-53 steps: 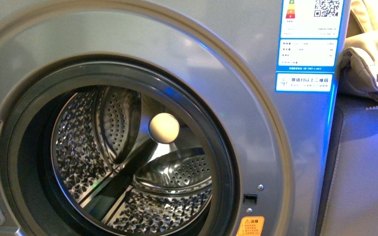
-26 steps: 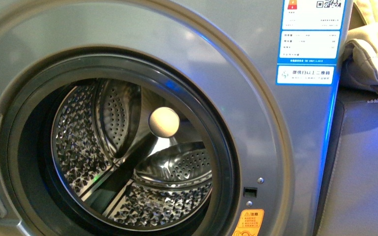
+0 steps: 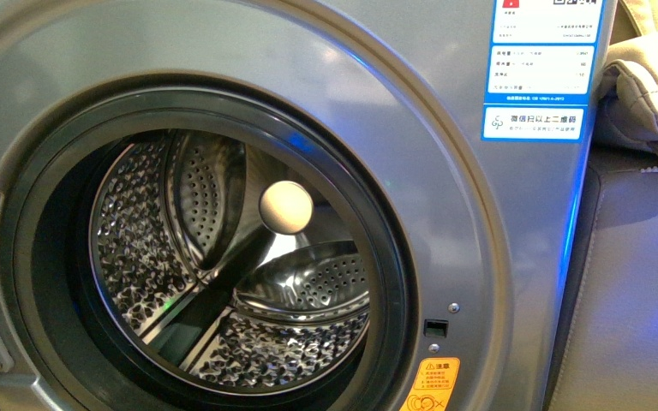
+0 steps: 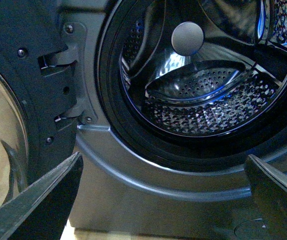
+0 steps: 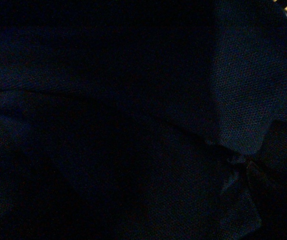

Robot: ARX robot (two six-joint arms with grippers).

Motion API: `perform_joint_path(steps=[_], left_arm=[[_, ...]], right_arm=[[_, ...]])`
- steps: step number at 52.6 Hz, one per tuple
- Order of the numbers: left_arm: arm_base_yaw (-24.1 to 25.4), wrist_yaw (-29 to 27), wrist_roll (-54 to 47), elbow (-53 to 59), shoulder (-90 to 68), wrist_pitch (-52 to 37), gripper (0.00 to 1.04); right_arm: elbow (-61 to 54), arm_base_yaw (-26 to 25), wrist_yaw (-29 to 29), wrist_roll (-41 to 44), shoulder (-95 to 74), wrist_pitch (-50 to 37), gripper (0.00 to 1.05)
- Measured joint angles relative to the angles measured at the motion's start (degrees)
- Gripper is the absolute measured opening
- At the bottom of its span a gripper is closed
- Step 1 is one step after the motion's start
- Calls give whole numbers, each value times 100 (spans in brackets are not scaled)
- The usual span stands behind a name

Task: Put clothes into washing machine

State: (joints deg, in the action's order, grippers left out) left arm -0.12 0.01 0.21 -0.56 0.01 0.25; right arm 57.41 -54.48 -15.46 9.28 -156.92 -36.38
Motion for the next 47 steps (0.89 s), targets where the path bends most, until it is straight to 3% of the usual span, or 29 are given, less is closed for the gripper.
perform_joint_path(steps=[47], left_arm=[[0, 0, 0, 0, 0, 0, 98]], right_arm=[[337, -293, -186, 214, -1010, -310, 97]])
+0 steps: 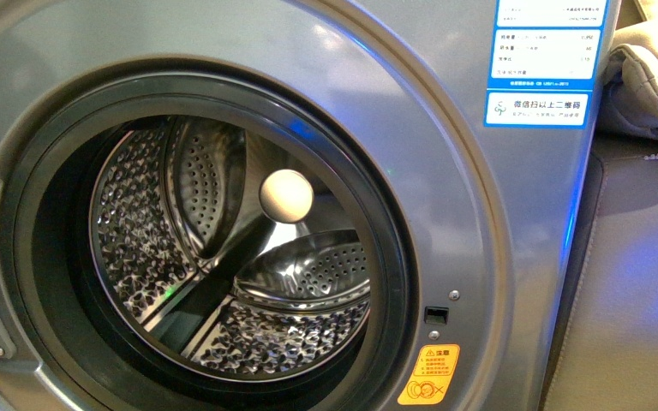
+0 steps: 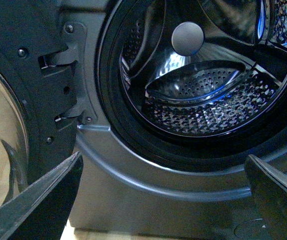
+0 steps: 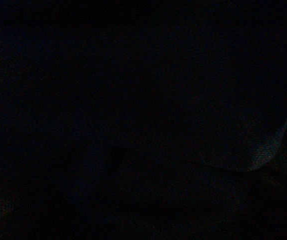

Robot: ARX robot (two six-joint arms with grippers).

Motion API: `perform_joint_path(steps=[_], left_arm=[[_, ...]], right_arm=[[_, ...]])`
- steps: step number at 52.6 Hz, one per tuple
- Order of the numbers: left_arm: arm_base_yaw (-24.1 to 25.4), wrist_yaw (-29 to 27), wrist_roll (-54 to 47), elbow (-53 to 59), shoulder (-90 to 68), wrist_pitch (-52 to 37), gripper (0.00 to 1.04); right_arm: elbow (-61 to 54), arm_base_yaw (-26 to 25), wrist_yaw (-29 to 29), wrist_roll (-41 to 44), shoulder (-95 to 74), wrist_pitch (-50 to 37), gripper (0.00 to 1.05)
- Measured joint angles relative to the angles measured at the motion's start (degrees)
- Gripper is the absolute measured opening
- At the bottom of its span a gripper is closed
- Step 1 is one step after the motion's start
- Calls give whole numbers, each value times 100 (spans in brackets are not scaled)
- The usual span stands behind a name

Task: Put clothes into washing machine

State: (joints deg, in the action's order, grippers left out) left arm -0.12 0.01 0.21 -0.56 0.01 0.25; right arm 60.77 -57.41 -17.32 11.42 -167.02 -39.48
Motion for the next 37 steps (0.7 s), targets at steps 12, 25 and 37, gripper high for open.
perform_joint_path(steps=[12, 25, 37], left_arm=[[0, 0, 0, 0, 0, 0, 98], [0, -2, 0, 0, 0, 0, 98], [0, 0, 0, 0, 0, 0, 98]], right_arm=[[-4, -59, -31, 59, -39, -28, 76], [-166, -118, 55, 17, 90, -238, 37], [-787, -195, -245, -227, 1062, -409, 19]])
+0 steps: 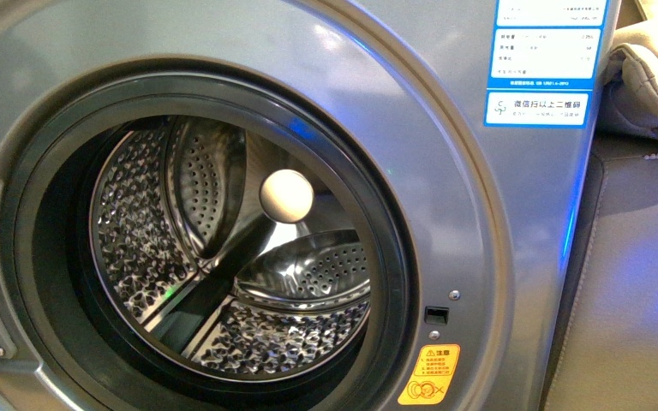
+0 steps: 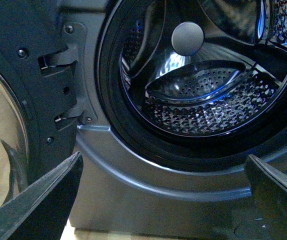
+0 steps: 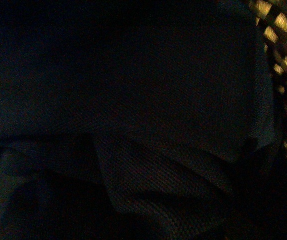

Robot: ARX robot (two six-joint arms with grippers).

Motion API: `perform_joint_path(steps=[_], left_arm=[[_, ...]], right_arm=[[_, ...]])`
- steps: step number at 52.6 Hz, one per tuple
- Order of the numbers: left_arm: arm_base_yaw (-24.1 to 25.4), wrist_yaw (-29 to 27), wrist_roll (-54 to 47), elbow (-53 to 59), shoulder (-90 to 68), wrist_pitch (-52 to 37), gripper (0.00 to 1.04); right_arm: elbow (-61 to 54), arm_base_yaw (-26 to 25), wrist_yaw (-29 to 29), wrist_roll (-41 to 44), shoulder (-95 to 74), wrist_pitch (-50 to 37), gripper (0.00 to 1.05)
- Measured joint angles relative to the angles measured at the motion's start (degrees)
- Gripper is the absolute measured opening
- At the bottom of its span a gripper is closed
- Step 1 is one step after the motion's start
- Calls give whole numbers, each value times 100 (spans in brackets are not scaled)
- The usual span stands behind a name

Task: Put clothes into washing machine

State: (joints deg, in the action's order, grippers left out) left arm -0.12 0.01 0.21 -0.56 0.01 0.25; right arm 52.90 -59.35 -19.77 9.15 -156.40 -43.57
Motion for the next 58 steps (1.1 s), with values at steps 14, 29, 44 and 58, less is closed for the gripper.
perform_joint_path(steps=[14, 29, 44, 58], left_arm=[[0, 0, 0, 0, 0, 0, 98], [0, 0, 0, 0, 0, 0, 98], [0, -2, 0, 0, 0, 0, 98], [0, 0, 0, 0, 0, 0, 98]], right_arm=[[-815, -111, -822, -345, 2083, 22, 18], [-1469, -245, -2153, -1093, 5263, 83, 18], [-1394, -70, -2992, -2124, 7663, 173, 18], [-437, 472, -3132, -2964, 8773, 295, 18]])
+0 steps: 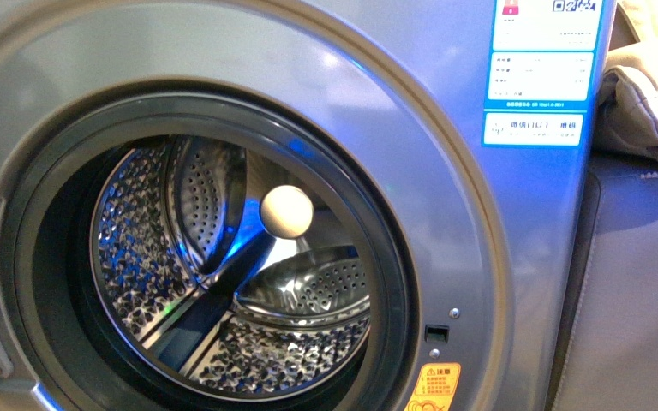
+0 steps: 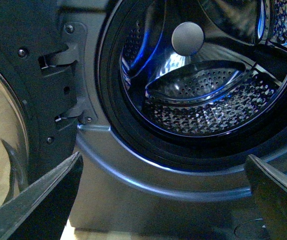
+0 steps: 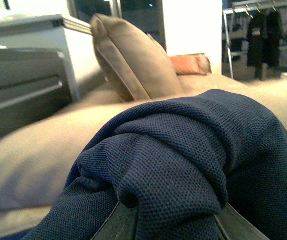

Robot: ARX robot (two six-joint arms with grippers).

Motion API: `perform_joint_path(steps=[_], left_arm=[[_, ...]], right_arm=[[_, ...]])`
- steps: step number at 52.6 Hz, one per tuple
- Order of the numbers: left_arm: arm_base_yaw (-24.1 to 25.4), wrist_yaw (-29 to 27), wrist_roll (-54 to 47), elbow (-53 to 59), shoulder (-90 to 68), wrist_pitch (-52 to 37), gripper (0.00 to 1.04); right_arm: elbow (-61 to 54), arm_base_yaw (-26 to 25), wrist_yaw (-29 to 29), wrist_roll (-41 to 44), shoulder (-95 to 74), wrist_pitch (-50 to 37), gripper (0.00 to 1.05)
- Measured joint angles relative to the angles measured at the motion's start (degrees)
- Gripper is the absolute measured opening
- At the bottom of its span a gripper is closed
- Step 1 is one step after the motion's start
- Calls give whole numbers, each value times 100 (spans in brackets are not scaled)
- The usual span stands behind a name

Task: Put clothes into washing machine

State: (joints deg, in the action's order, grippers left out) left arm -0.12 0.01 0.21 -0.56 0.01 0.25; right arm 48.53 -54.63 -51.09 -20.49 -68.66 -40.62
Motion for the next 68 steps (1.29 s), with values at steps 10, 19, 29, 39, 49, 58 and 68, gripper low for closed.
perform_joint_path(steps=[10, 19, 29, 39, 49, 58, 68], left_arm=[[0, 0, 0, 0, 0, 0, 98], [0, 0, 0, 0, 0, 0, 98], [0, 0, 0, 0, 0, 0, 98], [0, 0, 0, 0, 0, 0, 98], [0, -2, 0, 0, 0, 0, 98], [0, 0, 0, 0, 0, 0, 98], [0, 0, 0, 0, 0, 0, 98]], right_arm=[[1231, 787, 258, -345, 289, 474, 18], [2417, 1574, 555, -365, 308, 1322, 17], [3713, 3023, 1134, 96, 129, 2712, 17], [4472, 4621, 1827, 686, -223, 3679, 17], [4903, 6065, 2465, 1281, -573, 4201, 17], [5235, 7099, 2933, 1644, -841, 4492, 17], [5320, 8135, 3355, 1941, -1051, 4627, 17]])
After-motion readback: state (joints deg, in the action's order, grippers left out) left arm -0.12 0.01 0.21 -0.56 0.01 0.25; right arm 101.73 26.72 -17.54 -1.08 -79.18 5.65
